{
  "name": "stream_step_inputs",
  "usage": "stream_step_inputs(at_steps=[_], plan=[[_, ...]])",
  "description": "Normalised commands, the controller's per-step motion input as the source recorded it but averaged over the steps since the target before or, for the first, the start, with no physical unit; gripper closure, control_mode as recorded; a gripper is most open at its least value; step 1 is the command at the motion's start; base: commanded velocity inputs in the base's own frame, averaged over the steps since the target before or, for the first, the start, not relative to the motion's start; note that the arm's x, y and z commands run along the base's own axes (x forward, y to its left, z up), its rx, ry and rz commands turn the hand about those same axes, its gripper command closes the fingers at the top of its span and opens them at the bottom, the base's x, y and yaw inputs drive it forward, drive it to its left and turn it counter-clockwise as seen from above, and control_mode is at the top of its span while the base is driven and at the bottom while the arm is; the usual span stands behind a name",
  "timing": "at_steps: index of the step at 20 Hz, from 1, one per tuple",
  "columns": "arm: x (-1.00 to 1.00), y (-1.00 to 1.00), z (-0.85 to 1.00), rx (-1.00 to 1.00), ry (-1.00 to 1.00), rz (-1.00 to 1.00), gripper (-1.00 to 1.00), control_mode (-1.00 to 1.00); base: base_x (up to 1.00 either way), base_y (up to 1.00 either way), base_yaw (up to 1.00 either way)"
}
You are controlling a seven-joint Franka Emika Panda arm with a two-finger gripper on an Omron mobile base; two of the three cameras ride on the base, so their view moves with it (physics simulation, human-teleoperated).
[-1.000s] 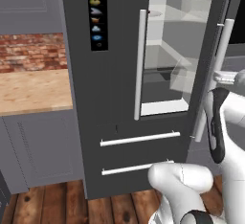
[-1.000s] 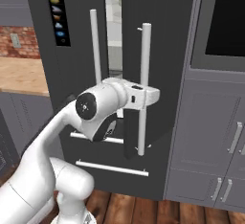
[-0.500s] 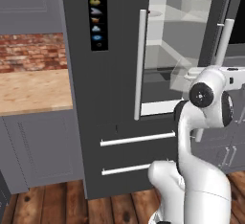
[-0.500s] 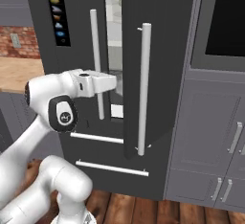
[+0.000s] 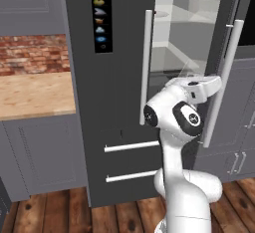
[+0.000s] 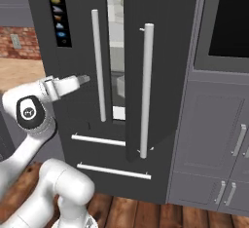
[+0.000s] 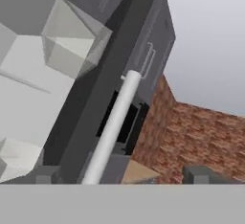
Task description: Retrieve the chicken drumstick from the fridge and place it on the saucepan with marinade on the stove.
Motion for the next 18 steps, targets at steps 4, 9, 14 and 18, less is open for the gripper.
stream_step_inputs(at_steps=[4,9,14,18], plan=[[0.13,0.61,0.23,-0.03,0.15,-0.21,-1.00,-1.00,0.00,0.00,0.00],[0.14,0.25,0.21,0.00,0.14,-0.19,-1.00,-1.00,0.00,0.00,0.00],[0.55,-0.06,-0.01,0.00,0.01,-0.04,-1.00,-1.00,0.00,0.00,0.00],[0.47,-0.47,-0.18,0.03,0.00,0.04,-1.00,-1.00,0.00,0.00,0.00]])
